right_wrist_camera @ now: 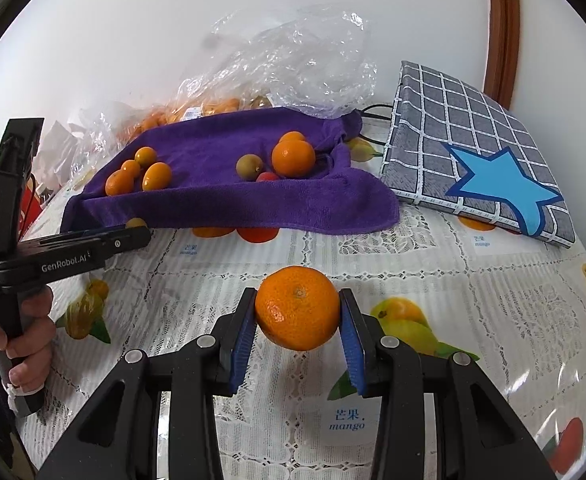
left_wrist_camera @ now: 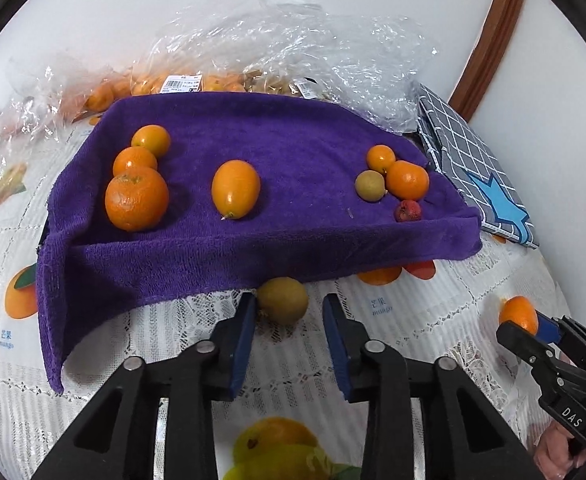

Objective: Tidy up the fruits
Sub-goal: 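Grasp a yellow-brown round fruit with the left gripper while the right holds the orange, then lift both held fruits and carry them over the purple towel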

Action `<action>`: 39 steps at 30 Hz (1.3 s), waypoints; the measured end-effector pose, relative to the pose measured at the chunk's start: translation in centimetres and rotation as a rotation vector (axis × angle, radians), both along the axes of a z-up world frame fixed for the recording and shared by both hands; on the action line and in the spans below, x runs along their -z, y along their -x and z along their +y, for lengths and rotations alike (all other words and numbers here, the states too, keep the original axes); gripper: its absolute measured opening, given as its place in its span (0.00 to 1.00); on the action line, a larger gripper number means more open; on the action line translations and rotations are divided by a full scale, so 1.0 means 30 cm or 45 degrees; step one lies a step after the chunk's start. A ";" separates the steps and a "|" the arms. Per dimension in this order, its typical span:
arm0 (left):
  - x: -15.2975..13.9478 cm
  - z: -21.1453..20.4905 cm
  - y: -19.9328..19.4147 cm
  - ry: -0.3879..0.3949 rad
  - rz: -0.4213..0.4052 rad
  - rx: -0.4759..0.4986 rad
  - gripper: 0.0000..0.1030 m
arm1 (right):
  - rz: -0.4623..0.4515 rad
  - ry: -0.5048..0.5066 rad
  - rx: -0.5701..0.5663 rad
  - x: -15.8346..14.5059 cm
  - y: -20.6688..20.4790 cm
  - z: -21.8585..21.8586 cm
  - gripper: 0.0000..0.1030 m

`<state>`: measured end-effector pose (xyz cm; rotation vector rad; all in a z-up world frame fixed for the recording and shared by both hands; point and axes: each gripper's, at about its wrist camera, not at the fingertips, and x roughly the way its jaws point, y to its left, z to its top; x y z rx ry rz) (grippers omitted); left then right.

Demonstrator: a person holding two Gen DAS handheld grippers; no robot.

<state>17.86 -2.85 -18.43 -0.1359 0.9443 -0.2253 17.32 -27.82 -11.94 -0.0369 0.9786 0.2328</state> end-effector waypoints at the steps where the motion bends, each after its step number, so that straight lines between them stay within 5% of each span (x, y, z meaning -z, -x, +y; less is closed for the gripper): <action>1: 0.001 0.004 -0.001 0.005 0.002 -0.004 0.25 | 0.002 0.000 0.000 0.002 0.000 0.002 0.39; 11: -0.020 0.040 0.025 0.080 -0.055 -0.029 0.25 | 0.026 -0.003 0.008 0.016 -0.005 0.007 0.39; 23: -0.097 0.128 0.108 0.171 -0.215 -0.108 0.25 | -0.027 -0.001 -0.011 -0.105 -0.024 0.033 0.39; 39: -0.260 0.329 0.158 0.071 -0.232 -0.326 0.25 | -0.093 -0.061 0.011 -0.212 -0.155 0.024 0.39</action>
